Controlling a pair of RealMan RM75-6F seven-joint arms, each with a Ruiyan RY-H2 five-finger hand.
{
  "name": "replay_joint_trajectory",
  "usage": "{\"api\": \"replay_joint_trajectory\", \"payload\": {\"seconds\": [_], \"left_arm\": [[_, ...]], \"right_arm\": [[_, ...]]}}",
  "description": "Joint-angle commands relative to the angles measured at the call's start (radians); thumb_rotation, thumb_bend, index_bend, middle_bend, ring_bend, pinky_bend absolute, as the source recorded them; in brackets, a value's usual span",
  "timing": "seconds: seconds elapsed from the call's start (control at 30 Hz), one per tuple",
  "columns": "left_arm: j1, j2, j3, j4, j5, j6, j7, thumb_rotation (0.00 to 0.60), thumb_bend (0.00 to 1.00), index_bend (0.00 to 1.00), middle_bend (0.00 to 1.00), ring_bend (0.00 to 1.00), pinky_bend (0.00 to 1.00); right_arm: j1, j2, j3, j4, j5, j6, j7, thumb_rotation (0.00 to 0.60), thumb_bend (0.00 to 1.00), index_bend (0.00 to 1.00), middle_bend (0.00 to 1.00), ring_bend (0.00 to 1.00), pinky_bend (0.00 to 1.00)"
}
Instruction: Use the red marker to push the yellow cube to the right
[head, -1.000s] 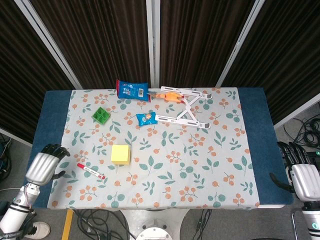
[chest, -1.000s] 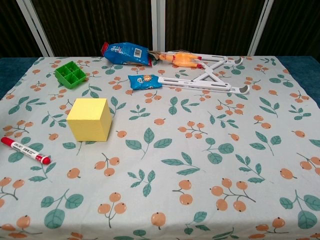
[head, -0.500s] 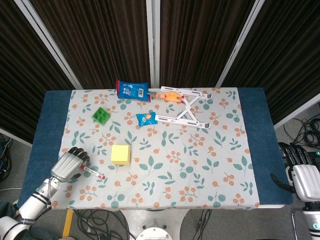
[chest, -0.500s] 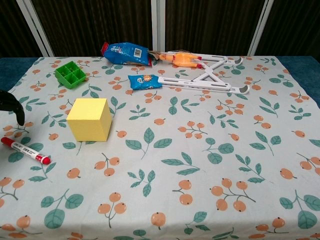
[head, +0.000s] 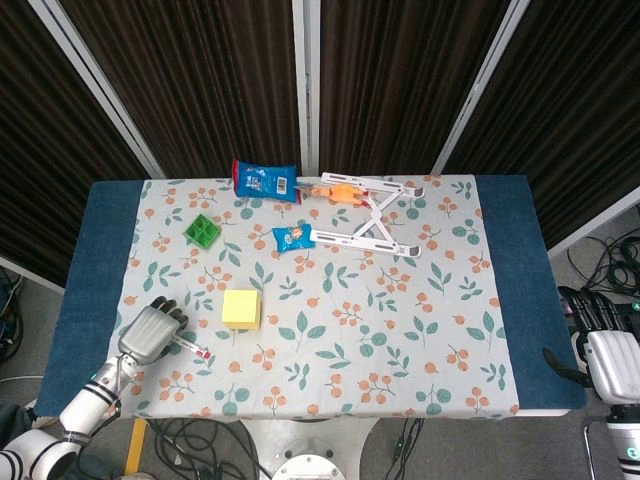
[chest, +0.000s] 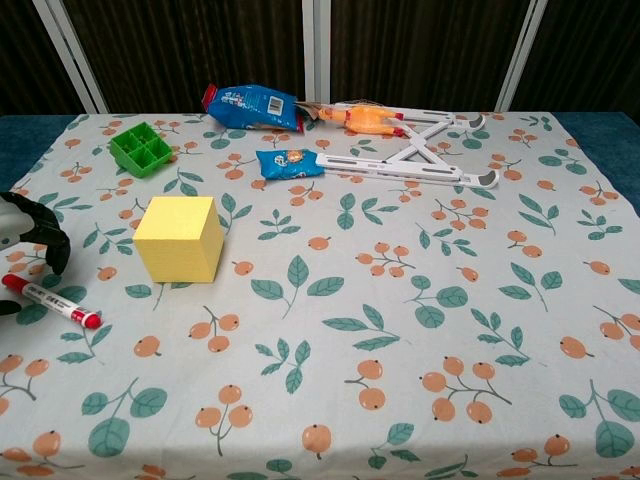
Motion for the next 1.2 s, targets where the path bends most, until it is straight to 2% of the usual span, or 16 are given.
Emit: {"api": "replay_joint_trajectory", "payload": {"seconds": [0.03,0.7,1.2], "left_arm": [[-0.002,-0.007,0.000,-0.005,-0.015,-0.007,0.019,0.600,0.25,0.50,0.54,0.30,0.25],[-0.021,-0.038,0.012,0.014,-0.061,-0.033,0.050,0.600,0.32,0.57,0.59,0.35,0.25],[-0.020,-0.062,0.019,0.055,-0.061,-0.009,0.021,0.600,0.33,0.62,0.67,0.41,0.25]], "right_arm": [[0.001,-0.001,0.000,0.001,0.000,-0.001,0.001,0.600,0.17,0.01,0.10,0.00,0.00],[0.001,-0.004,0.000,0.010,0.008,-0.008,0.006,0.600,0.17,0.01,0.10,0.00,0.00],[0.001,-0.003,0.000,0.004,0.010,-0.011,-0.003,0.600,0.17,0.00,0.10,0.00,0.00]]}}
